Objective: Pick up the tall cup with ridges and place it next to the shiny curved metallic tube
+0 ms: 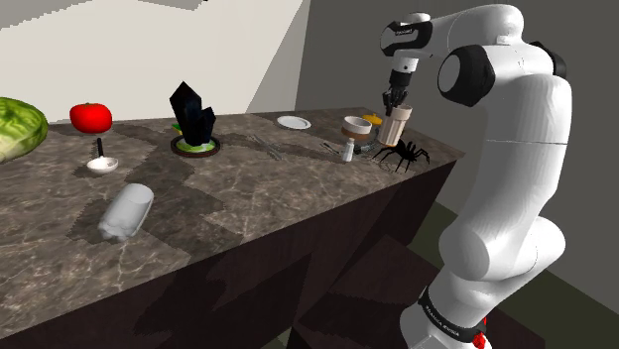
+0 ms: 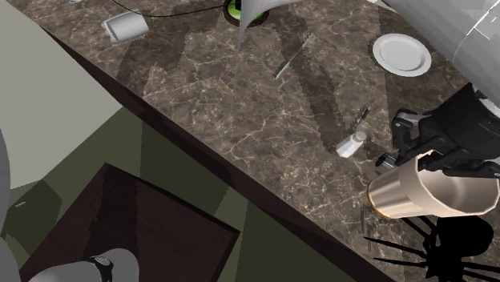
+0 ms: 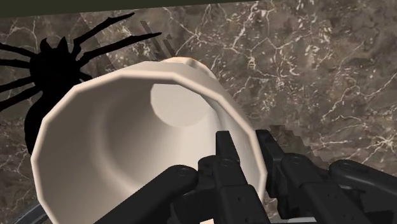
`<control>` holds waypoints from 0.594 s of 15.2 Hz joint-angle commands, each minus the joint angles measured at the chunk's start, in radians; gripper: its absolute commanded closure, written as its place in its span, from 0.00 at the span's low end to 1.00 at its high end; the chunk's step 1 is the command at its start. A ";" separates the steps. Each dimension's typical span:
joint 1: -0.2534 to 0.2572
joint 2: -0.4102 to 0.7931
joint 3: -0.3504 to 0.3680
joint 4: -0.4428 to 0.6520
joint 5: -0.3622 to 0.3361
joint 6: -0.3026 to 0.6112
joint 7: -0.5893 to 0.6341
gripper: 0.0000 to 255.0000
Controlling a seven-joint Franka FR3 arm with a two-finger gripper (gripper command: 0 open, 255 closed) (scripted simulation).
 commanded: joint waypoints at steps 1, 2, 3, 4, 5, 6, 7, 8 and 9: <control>0.004 -0.009 0.000 -0.040 -0.003 0.033 0.003 1.00; 0.005 -0.010 0.001 -0.055 -0.003 0.047 0.003 1.00; 0.006 -0.011 0.001 -0.070 -0.003 0.061 0.004 1.00; 0.007 -0.011 0.001 -0.084 -0.004 0.074 0.005 1.00; 0.008 -0.012 0.001 -0.098 -0.004 0.088 0.005 1.00; 0.009 -0.012 0.002 -0.111 -0.004 0.101 0.006 1.00; 0.009 -0.011 0.002 -0.124 -0.004 0.114 0.006 1.00; 0.010 -0.011 0.002 -0.137 -0.003 0.128 0.007 1.00; 0.011 -0.010 0.003 -0.149 -0.003 0.141 0.007 1.00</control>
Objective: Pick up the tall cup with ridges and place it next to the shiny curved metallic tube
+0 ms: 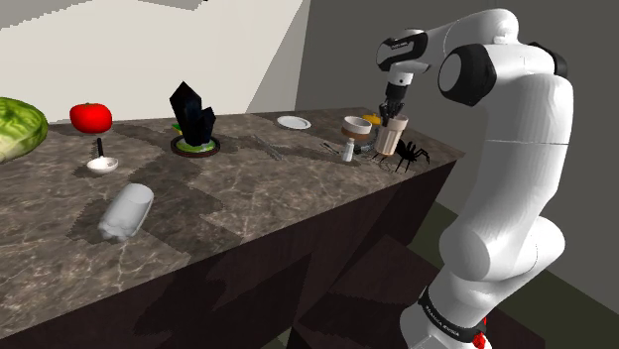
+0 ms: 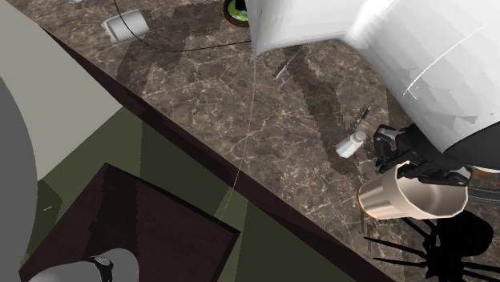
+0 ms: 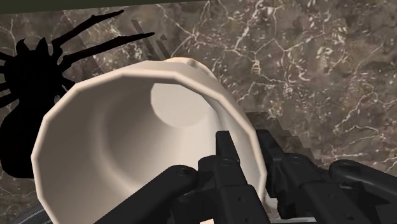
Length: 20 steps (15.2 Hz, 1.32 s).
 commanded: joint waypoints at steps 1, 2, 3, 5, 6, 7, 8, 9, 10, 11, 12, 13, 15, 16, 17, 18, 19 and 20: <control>0.003 -0.001 0.001 -0.031 -0.001 0.031 0.003 1.00; 0.003 0.000 0.001 -0.042 0.000 0.044 0.003 1.00; 0.004 0.002 0.002 -0.054 0.000 0.057 0.003 1.00; 0.004 0.006 0.003 -0.075 0.001 0.082 0.004 1.00; 0.004 0.008 0.003 -0.086 0.002 0.094 0.004 1.00; 0.005 0.010 0.003 -0.096 0.003 0.107 0.004 1.00; 0.005 0.013 0.004 -0.105 0.004 0.119 0.004 1.00; 0.005 0.016 0.004 -0.115 0.005 0.131 0.004 1.00; 0.005 0.019 0.005 -0.124 0.005 0.143 0.005 1.00; 0.005 0.022 0.006 -0.133 0.006 0.155 0.005 1.00; 0.005 0.026 0.006 -0.141 0.008 0.167 0.004 1.00; 0.004 0.030 0.007 -0.152 0.009 0.183 0.004 1.00; 0.004 0.030 0.007 -0.152 0.009 0.183 0.004 1.00; 0.004 0.030 0.007 -0.152 0.009 0.183 0.004 1.00; 0.004 0.030 0.007 -0.152 0.009 0.183 0.004 1.00; 0.004 0.030 0.007 -0.152 0.009 0.183 0.004 1.00; 0.004 0.030 0.007 -0.152 0.009 0.183 0.004 1.00; 0.004 0.030 0.007 -0.152 0.009 0.183 0.004 1.00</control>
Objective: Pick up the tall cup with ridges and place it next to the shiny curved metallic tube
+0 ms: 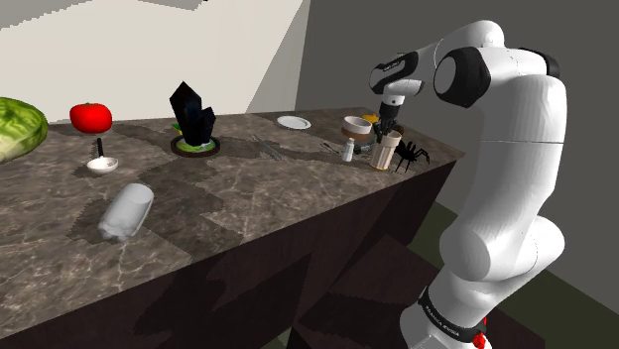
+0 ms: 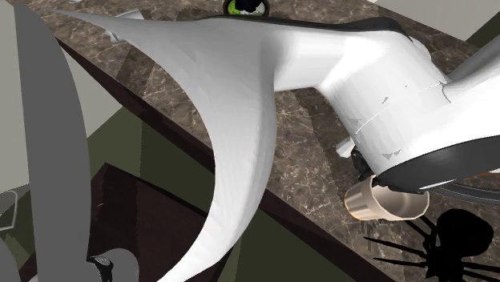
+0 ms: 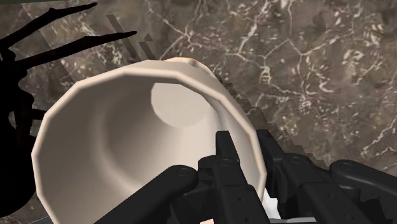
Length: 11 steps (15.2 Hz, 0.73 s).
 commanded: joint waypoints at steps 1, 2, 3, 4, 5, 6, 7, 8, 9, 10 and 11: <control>0.000 0.000 0.000 0.000 0.000 0.000 0.000 1.00; 0.000 0.000 0.000 0.000 0.000 0.000 0.000 0.00; 0.000 -0.001 0.000 0.000 0.000 0.001 0.000 0.00; 0.000 -0.001 0.000 0.000 0.000 0.001 0.000 0.00; 0.000 -0.001 0.000 0.000 0.000 0.001 0.000 0.00; 0.000 -0.001 0.000 0.000 0.000 0.001 0.000 0.00; 0.000 0.000 0.000 0.000 0.000 0.000 0.000 0.00; 0.002 -0.011 -0.001 0.019 -0.003 -0.029 0.002 0.00; 0.004 -0.020 -0.002 0.039 -0.007 -0.058 0.004 0.00; 0.005 -0.029 -0.003 0.061 -0.009 -0.088 0.006 0.00; 0.006 -0.034 -0.004 0.080 -0.011 -0.112 0.007 0.00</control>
